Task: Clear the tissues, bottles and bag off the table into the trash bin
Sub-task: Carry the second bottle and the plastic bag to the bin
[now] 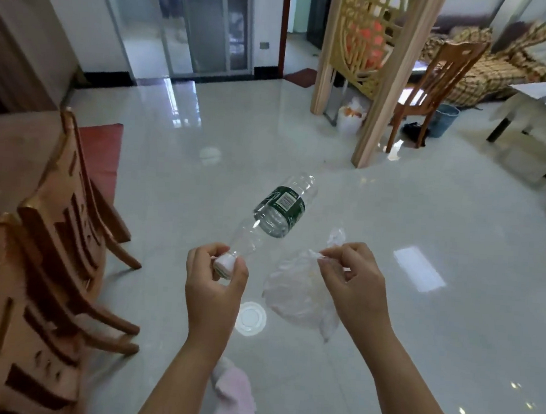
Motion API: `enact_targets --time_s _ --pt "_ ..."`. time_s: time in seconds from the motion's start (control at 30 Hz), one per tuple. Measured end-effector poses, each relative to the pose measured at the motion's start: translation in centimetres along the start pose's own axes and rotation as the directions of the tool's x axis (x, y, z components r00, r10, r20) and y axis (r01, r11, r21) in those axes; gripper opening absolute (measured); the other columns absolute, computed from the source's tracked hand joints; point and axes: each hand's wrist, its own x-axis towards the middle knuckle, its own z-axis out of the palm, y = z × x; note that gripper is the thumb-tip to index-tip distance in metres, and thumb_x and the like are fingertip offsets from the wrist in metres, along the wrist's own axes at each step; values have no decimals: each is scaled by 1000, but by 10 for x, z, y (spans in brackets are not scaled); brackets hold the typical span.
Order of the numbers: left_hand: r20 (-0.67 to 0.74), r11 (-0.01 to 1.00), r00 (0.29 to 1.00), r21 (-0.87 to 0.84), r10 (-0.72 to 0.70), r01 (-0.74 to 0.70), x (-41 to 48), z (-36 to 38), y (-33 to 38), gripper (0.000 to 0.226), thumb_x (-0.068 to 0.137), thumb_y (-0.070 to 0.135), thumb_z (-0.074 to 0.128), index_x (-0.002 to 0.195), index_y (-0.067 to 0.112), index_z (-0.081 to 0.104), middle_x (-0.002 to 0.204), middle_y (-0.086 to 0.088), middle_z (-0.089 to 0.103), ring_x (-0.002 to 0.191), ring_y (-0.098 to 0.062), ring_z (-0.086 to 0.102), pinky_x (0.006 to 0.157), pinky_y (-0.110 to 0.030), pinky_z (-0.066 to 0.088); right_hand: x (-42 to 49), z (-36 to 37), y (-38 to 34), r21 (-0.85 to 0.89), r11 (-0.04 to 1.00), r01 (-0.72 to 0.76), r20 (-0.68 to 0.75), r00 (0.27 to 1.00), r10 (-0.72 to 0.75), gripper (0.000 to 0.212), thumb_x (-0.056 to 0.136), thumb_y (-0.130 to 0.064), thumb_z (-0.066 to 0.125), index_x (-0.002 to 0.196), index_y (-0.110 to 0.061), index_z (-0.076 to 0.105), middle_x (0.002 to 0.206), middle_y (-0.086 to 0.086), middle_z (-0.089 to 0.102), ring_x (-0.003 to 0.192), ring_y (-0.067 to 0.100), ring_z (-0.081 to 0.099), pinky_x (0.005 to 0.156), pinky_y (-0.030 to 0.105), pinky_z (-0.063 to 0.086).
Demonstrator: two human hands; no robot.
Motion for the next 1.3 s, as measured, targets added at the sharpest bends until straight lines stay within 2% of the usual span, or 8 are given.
enact_targets --time_s 0.1,0.3,0.53,0.67,0.8,0.9,1.13,1.3 --pt "-44 1000 999 15 12 -11 65 2 -15 36 79 5 66 83 36 48 93 -9 55 70 -7 52 60 -13 44 58 46 -8 -16 998 59 45 997 -59 8 78 -1 67 79 -9 69 85 4 55 83 -2 52 67 3 37" --pt "-115 999 993 -41 -7 2 202 3 -22 33 79 4 65 82 33 50 93 -4 54 68 2 53 60 -7 42 178 139 -45 -11 984 180 133 975 -177 8 78 0 68 79 -8 69 82 -1 51 80 -9 50 67 2 35" --pt "-171 1000 985 -24 -3 -1 297 0 -47 31 80 5 66 84 32 51 92 -8 57 72 -5 55 62 -11 45 274 221 -58 61 978 198 158 966 -206 8 79 -3 67 80 -12 69 82 -3 50 80 -10 49 67 3 36" --pt "-213 999 977 -20 -31 28 349 7 -68 32 79 4 66 84 32 52 92 -12 58 73 -14 57 64 -22 48 322 264 -52 89 980 177 191 963 -192 10 80 -5 67 80 -15 68 82 -4 51 81 -5 51 66 4 37" --pt "-276 1000 961 -8 -26 25 420 36 -81 33 78 2 66 81 32 51 92 -7 57 69 -3 53 62 -11 44 393 301 -44 99 977 191 216 954 -209 10 80 -5 66 81 -15 68 82 -5 52 81 -6 51 65 3 35" --pt "-273 1000 962 -20 -4 -2 465 55 -85 32 79 3 66 80 31 51 91 -7 55 67 -1 51 61 -10 42 443 316 -41 91 974 208 210 952 -223 9 81 -5 66 81 -13 68 84 1 54 80 -9 49 65 2 34" --pt "-338 996 939 74 68 -46 607 104 -79 37 76 -1 67 78 31 49 88 5 53 71 10 52 61 -3 37 589 371 -47 118 953 278 194 935 -297 8 80 -3 66 81 -11 69 82 1 53 79 -11 49 65 2 34" --pt "-377 998 925 60 33 -12 670 108 -107 30 76 8 69 78 32 51 89 2 53 70 -3 54 62 -7 40 642 426 -50 165 955 245 255 925 -281 12 80 -3 66 80 -15 68 84 3 55 79 -6 50 65 3 35"
